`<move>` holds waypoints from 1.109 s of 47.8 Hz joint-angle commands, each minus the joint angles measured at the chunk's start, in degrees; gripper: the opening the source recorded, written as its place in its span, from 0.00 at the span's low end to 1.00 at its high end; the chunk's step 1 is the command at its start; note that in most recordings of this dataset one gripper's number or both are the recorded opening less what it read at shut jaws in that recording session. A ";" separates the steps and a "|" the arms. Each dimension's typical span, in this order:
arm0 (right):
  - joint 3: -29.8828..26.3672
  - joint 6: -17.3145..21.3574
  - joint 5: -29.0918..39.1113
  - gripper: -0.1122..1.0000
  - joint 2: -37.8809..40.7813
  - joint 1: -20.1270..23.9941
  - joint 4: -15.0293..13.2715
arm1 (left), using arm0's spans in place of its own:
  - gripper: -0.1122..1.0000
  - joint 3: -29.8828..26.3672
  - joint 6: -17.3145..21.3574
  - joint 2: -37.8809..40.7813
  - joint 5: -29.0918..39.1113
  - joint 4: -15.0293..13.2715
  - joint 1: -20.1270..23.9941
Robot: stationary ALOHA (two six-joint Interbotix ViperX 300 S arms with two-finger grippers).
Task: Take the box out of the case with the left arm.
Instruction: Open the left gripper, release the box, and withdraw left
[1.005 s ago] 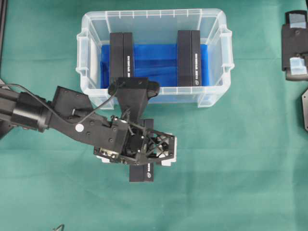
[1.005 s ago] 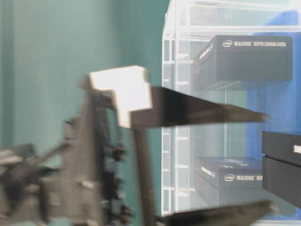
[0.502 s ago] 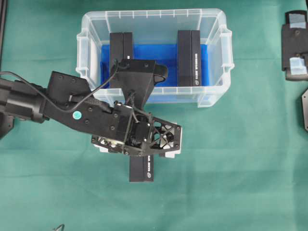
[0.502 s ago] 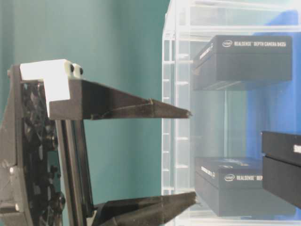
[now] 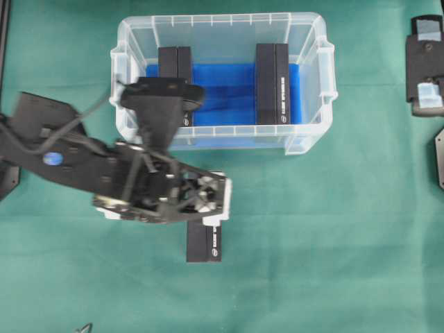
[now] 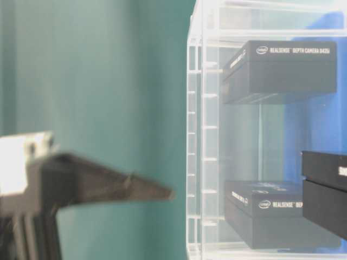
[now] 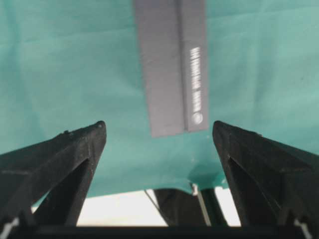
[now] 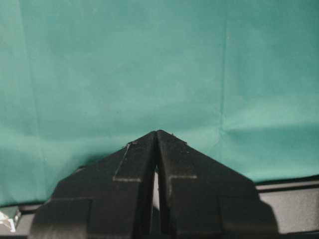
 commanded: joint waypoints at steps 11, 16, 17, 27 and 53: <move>-1.32 -0.18 -0.26 0.13 0.00 0.09 -0.09 | 0.91 10.72 -2.64 -12.30 -0.09 0.18 -2.64; -1.14 -0.18 -0.26 0.13 0.00 0.09 -0.09 | 0.91 15.03 -3.43 -16.26 -0.09 0.18 -3.60; -1.14 -0.18 -0.26 0.13 0.00 0.09 -0.09 | 0.91 15.73 -3.52 -17.05 -0.09 0.09 -3.60; 0.09 -0.18 -0.26 0.13 0.00 0.09 -0.09 | 0.91 21.80 -3.60 -22.94 -0.09 0.09 -4.92; 0.62 -0.26 -0.26 0.13 0.00 0.09 -0.09 | 0.91 29.18 -2.90 -31.29 2.29 0.79 -3.96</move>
